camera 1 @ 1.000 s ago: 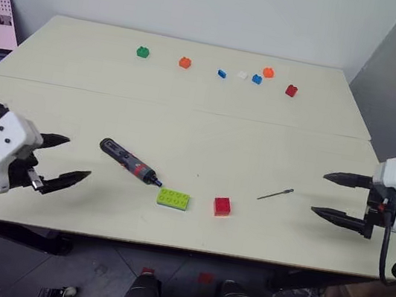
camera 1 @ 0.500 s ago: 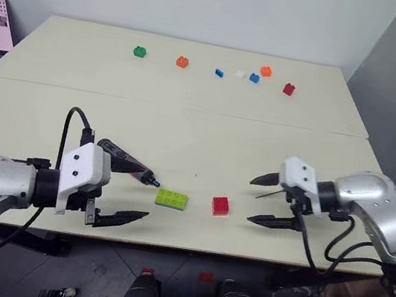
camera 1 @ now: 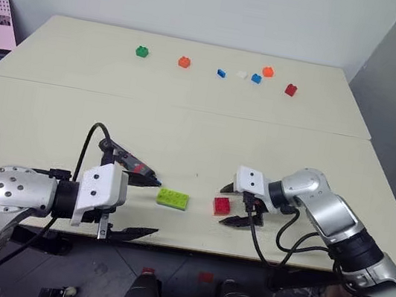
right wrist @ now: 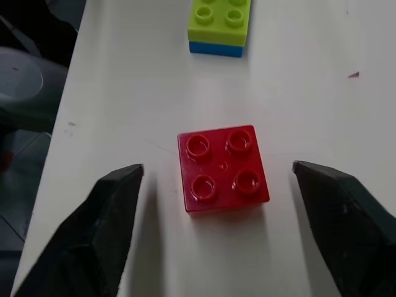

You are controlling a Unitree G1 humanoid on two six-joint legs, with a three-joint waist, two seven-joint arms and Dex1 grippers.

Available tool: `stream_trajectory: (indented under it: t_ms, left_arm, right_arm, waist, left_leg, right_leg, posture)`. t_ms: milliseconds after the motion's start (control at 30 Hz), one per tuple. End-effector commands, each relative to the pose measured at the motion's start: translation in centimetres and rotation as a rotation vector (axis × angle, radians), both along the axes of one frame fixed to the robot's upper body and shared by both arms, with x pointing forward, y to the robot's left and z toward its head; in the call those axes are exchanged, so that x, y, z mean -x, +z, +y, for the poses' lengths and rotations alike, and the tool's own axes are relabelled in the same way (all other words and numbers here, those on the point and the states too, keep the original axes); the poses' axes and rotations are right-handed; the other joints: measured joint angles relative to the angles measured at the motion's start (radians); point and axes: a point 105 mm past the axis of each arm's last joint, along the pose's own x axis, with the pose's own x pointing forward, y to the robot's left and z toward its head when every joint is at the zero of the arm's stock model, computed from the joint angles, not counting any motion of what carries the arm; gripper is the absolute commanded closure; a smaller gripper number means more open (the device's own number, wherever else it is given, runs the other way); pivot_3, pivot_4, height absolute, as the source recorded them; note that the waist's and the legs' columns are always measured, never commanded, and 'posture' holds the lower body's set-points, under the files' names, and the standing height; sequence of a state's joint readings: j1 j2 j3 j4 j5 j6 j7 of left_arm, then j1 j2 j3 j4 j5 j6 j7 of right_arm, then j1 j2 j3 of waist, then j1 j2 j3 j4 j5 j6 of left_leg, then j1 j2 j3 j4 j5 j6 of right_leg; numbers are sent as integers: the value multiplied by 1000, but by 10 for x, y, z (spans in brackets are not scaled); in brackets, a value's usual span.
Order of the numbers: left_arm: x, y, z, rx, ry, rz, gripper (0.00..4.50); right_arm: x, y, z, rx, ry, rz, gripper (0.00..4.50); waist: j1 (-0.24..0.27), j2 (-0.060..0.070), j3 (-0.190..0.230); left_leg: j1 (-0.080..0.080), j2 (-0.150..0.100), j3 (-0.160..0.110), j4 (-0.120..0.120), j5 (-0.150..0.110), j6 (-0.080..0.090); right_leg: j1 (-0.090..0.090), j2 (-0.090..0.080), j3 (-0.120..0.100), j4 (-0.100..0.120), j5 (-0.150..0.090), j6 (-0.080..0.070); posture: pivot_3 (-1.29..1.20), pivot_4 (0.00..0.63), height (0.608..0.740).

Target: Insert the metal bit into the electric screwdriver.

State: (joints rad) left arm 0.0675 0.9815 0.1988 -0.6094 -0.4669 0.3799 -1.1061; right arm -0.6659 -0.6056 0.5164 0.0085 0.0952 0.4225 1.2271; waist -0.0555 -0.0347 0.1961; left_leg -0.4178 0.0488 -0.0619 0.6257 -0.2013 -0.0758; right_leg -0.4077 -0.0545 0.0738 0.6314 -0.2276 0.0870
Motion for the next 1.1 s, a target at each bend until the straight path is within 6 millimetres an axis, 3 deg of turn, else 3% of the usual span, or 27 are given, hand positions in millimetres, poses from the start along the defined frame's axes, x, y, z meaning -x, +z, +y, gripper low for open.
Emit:
stream_trajectory:
  t_ms: [33,167,200,267,433,567,733,933,1000,1100]
  left_arm:
    - [0,2,-4,13,-21,-26,0]
    - [-4,4,-7,37,-17,-43,0]
    - [-6,5,-8,46,-16,-47,0]
    - [-10,8,-10,81,-1,-63,0]
    - [-18,15,-19,166,12,-89,0]
    - [-25,19,-32,235,-14,-104,0]
    - [-35,22,-48,324,-50,-92,0]
    - [-40,19,-67,363,-128,-68,0]
    - [-44,21,-75,388,-150,-72,0]
    - [-47,21,-80,399,-168,-79,0]
  right_arm:
    - [1,7,2,2,47,-47,1477]
    - [1,9,5,-15,53,-57,2650]
    - [1,9,5,-17,54,-64,2624]
    - [-1,15,5,-39,43,-83,3038]
    - [-12,45,-10,-143,-102,-149,3047]
    - [-27,72,-60,-214,-382,-237,3047]
    - [-34,93,-158,-238,-862,-366,3047]
    - [-25,75,-249,-119,-1305,-425,3047]
    - [-24,61,-264,-107,-1405,-404,3047]
    - [-27,51,-271,-115,-1468,-393,3047]
  waist:
    - [0,0,0]
    - [0,0,0]
    - [0,0,0]
    - [0,0,0]
    - [1,0,0]
    - [19,1,0]
    - [30,0,0]
    - [22,1,0]
    - [18,1,0]
    - [13,1,0]
  left_leg:
    - [0,0,0,0,0,0]
    - [0,0,0,0,0,0]
    - [0,0,0,0,0,0]
    - [1,0,0,1,0,0]
    - [1,0,0,1,0,0]
    - [0,0,-1,2,0,0]
    - [0,-1,-1,3,0,0]
    - [1,-1,0,3,0,0]
    - [1,-1,0,3,0,1]
    - [2,-1,0,3,1,2]
  right_leg:
    - [0,0,0,0,0,0]
    - [0,0,0,1,0,0]
    - [0,0,0,1,0,0]
    - [0,0,0,2,0,0]
    - [0,0,0,3,0,0]
    - [0,0,0,3,0,0]
    - [1,0,0,3,0,0]
    - [1,0,0,3,0,0]
    - [2,0,1,3,0,1]
    - [2,0,1,4,1,1]
  posture:
    - [0,150,740]
    - [0,150,740]
    - [0,150,740]
    - [0,150,740]
    - [0,150,740]
    - [0,150,740]
    - [0,150,740]
    - [0,150,740]
    - [0,150,740]
    - [0,150,740]
